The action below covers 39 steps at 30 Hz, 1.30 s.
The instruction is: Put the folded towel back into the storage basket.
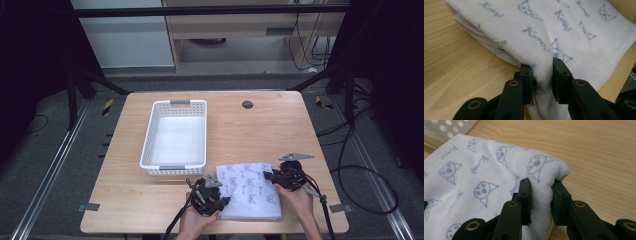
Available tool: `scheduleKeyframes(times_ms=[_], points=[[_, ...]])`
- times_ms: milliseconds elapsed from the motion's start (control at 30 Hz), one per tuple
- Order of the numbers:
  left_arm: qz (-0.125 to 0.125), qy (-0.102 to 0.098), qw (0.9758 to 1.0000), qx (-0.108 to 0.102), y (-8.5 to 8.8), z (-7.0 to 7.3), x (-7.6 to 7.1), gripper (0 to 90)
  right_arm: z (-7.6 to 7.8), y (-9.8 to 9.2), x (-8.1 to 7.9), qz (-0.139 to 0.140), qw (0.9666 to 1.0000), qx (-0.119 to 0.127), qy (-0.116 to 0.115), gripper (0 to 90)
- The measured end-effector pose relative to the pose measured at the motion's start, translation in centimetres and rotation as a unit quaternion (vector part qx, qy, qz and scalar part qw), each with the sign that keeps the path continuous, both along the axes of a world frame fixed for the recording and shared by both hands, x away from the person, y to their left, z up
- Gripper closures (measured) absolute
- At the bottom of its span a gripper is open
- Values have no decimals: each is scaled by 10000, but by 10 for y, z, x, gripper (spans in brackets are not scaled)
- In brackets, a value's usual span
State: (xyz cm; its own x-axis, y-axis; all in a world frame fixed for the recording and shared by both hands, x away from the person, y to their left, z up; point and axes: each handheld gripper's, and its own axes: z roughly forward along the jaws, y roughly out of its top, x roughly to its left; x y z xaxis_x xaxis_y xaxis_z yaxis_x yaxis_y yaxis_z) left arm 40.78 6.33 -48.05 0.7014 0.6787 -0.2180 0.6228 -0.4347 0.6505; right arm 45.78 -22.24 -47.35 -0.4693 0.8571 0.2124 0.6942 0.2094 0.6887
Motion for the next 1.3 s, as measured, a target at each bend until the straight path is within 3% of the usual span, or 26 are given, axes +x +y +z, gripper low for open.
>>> scheduleKeyframes(times_ms=[400, 700, 1300], points=[[32, -106, 9998, -163, 12, 12, -7, 723, 20, 5, -10, 126, 9995, 145, -258, 727], [32, -342, 9993, -179, 14, 25, -9, 723, 34, 6, -16, 134, 9987, 154, -475, 729], [20, -615, 9977, -298, 18, 49, -14, 722, 61, 6, -25, 125, 9961, 198, -852, 729]])
